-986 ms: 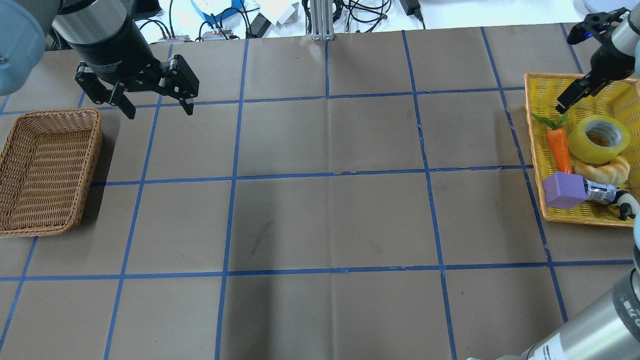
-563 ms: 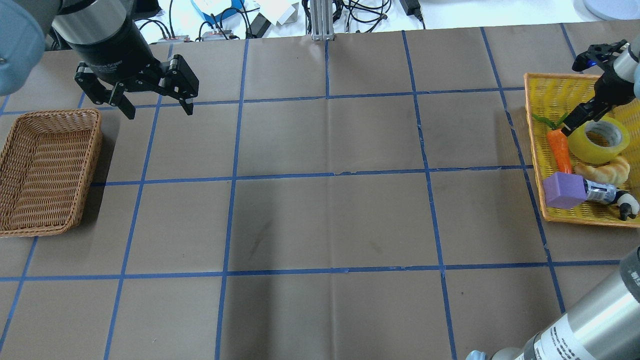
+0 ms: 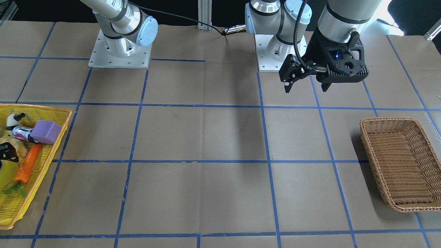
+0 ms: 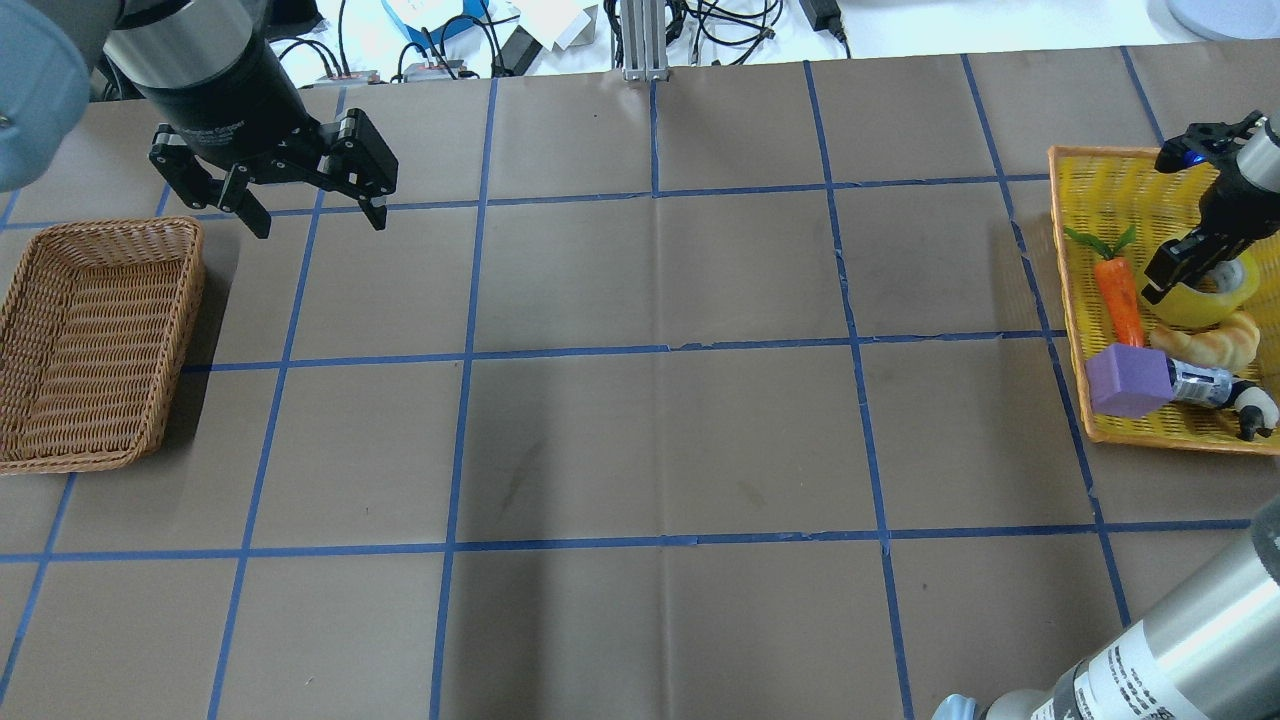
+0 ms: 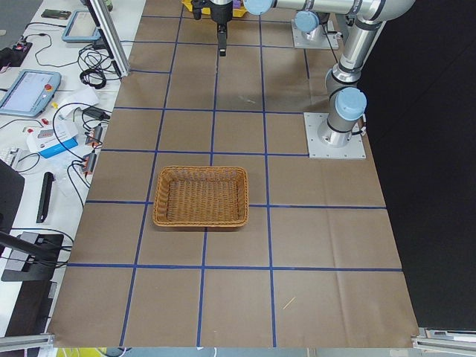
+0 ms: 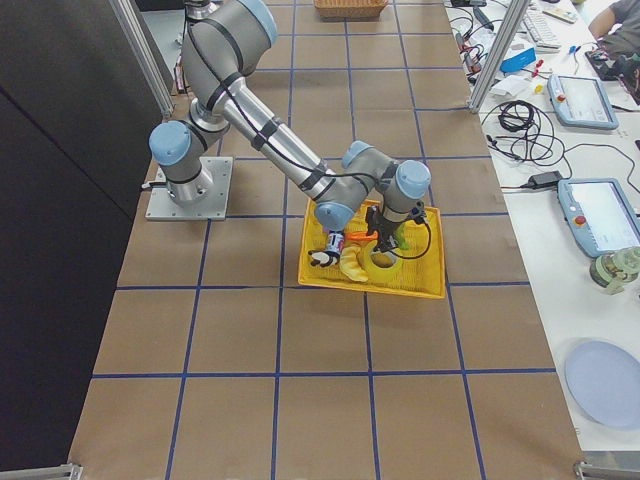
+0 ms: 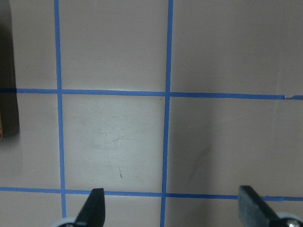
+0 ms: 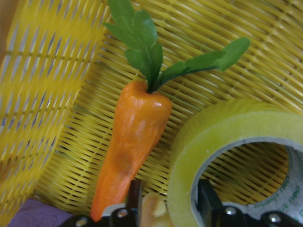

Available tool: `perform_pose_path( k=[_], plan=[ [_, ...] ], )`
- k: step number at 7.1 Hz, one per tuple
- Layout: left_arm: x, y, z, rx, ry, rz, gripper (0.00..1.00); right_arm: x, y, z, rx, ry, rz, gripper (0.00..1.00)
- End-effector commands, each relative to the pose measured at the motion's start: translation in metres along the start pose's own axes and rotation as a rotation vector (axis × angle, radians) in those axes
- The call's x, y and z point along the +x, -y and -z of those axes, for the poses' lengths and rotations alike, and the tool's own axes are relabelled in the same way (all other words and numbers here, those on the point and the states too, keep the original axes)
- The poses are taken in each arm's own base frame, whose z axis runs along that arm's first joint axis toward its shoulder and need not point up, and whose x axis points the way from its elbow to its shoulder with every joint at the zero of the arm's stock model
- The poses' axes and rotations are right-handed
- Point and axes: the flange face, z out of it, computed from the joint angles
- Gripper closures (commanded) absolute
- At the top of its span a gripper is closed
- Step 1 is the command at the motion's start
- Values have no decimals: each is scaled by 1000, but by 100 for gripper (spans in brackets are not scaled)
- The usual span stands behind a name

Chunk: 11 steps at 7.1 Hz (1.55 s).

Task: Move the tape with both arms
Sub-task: 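Grasp the yellow tape roll by its rim with the right gripper, then carry the tape roll to the table center and release it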

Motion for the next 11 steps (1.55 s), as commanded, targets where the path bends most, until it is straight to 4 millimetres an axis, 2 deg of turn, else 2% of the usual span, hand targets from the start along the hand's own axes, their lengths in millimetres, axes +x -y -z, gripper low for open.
perform_pose_path(
  k=[1,2,3,4,5,6,7,8,9,11],
  plan=[
    [0,0,0,0,-1,0,0,4,-5,3,-7,-8,-13,98],
    [0,0,0,0,-1,-1,0,8,-6,18,-12,-38,-30,98],
    [0,0,1,2,-1,-1,0,-9,-11,60,-3,-55,-86,98],
    [0,0,1,3,-1,-1,0,-59,-4,108,2,-50,-150,97],
    [-1,0,1,3,-1,0,0,-138,30,136,34,-58,-145,96],
    [-1,0,1,3,-1,0,0,-221,66,139,61,-30,-183,95],
    [-1,0,1,3,-1,0,0,-319,102,122,55,35,-256,94],
    [-1,0,1,3,-1,0,0,-419,121,91,22,116,-303,94],
    [-1,0,1,3,-1,0,0,-496,131,73,42,178,-386,94],
    [-1,1,1,5,-1,0,0,-626,144,27,111,199,-572,93]
  ],
)
